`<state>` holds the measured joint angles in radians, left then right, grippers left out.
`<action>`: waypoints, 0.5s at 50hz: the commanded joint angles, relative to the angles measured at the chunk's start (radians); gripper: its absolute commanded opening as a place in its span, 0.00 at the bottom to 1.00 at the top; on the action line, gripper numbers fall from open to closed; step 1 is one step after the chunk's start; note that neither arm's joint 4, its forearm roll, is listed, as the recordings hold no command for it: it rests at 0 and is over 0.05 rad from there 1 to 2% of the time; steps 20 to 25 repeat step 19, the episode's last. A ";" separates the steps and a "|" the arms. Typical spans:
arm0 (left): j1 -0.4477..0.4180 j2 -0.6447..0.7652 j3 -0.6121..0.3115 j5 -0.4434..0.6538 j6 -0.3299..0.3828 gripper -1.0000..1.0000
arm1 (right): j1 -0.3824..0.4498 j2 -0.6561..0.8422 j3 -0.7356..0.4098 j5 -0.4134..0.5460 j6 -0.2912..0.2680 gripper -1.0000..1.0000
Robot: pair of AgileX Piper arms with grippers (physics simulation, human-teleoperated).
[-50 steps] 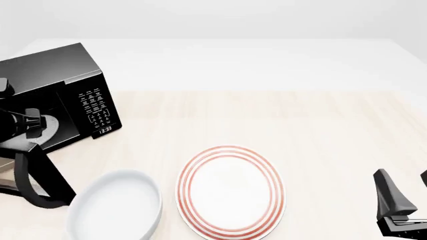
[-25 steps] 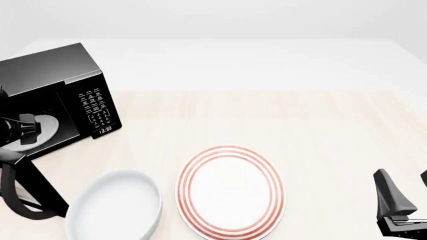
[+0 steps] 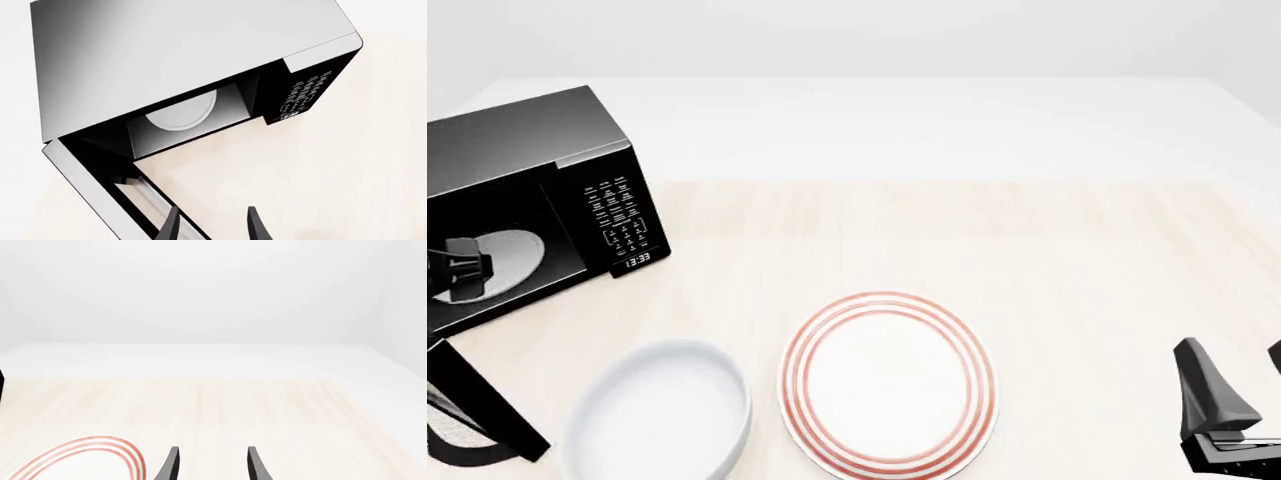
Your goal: Open the microwave.
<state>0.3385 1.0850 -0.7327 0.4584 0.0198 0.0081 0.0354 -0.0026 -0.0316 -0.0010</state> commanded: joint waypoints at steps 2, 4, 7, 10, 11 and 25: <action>0.024 -0.014 0.056 0.025 0.007 1.00 | 0.000 0.000 0.000 0.000 0.000 1.00; 0.023 -0.009 0.056 0.023 0.005 1.00 | 0.000 0.000 0.000 0.000 0.000 1.00; 0.022 -0.006 0.055 0.022 0.002 1.00 | 0.000 0.000 0.000 0.000 0.000 1.00; 0.021 -0.001 0.049 0.022 0.002 1.00 | 0.000 0.000 0.000 0.000 0.000 1.00; 0.022 0.001 0.047 0.022 0.005 1.00 | 0.000 0.000 0.000 0.000 0.000 1.00; 0.018 0.005 0.043 0.022 0.002 1.00 | 0.000 0.000 0.000 0.000 0.000 1.00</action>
